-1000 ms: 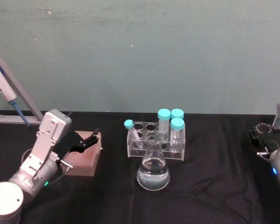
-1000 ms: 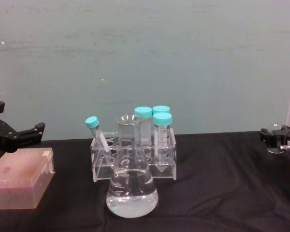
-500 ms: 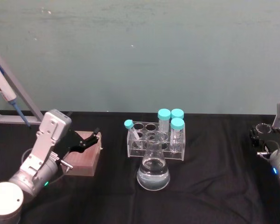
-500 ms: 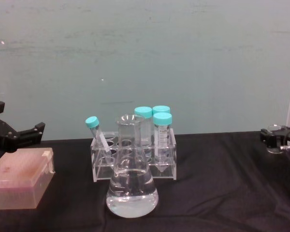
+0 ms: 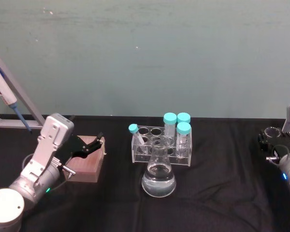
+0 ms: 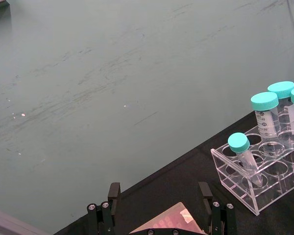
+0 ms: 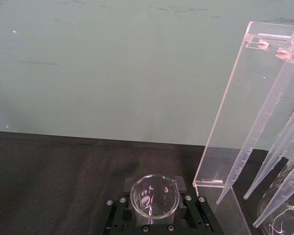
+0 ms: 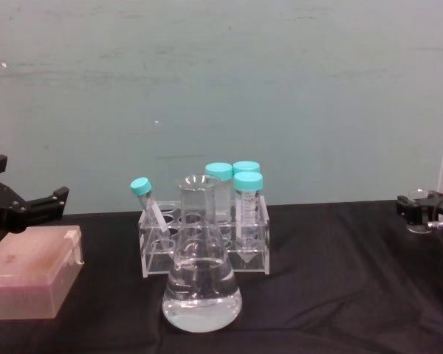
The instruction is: Place the experimental apparatus aside using one hand.
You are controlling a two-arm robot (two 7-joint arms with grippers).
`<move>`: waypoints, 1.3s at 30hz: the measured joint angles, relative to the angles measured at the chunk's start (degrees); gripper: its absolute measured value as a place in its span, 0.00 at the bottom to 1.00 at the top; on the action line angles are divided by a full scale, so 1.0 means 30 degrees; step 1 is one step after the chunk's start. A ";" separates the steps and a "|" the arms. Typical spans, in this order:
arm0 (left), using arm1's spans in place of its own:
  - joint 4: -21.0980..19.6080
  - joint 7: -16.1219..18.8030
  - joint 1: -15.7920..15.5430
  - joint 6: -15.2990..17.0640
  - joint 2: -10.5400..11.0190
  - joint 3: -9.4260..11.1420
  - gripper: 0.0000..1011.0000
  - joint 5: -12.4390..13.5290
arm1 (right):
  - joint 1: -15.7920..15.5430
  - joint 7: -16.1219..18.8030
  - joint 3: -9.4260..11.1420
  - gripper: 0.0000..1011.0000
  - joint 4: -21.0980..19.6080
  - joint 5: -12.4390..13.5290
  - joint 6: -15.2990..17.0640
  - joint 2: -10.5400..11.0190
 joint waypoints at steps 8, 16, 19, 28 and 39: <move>0.0001 0.0000 0.0000 0.0000 0.0000 0.0001 0.99 0.0000 | -0.0007 -0.0045 -0.0019 0.48 -0.0016 0.0019 0.0025 0.0005; 0.0000 0.0001 -0.0001 0.0001 0.0000 0.0000 0.99 0.0000 | -0.0018 -0.0068 -0.0028 0.62 -0.0036 0.0037 0.0043 0.0004; 0.0000 0.0000 0.0000 0.0000 -0.0001 0.0001 0.99 -0.0001 | -0.0021 -0.0072 -0.0028 0.68 -0.0036 0.0043 0.0049 0.0005; -0.0001 0.0000 0.0000 0.0000 0.0000 0.0001 0.99 0.0000 | -0.0031 -0.0094 -0.0028 0.94 -0.0037 0.0051 0.0050 0.0004; 0.0000 0.0000 0.0001 0.0000 0.0000 0.0000 0.99 0.0000 | -0.0030 -0.0096 -0.0028 0.99 -0.0036 0.0051 0.0049 0.0005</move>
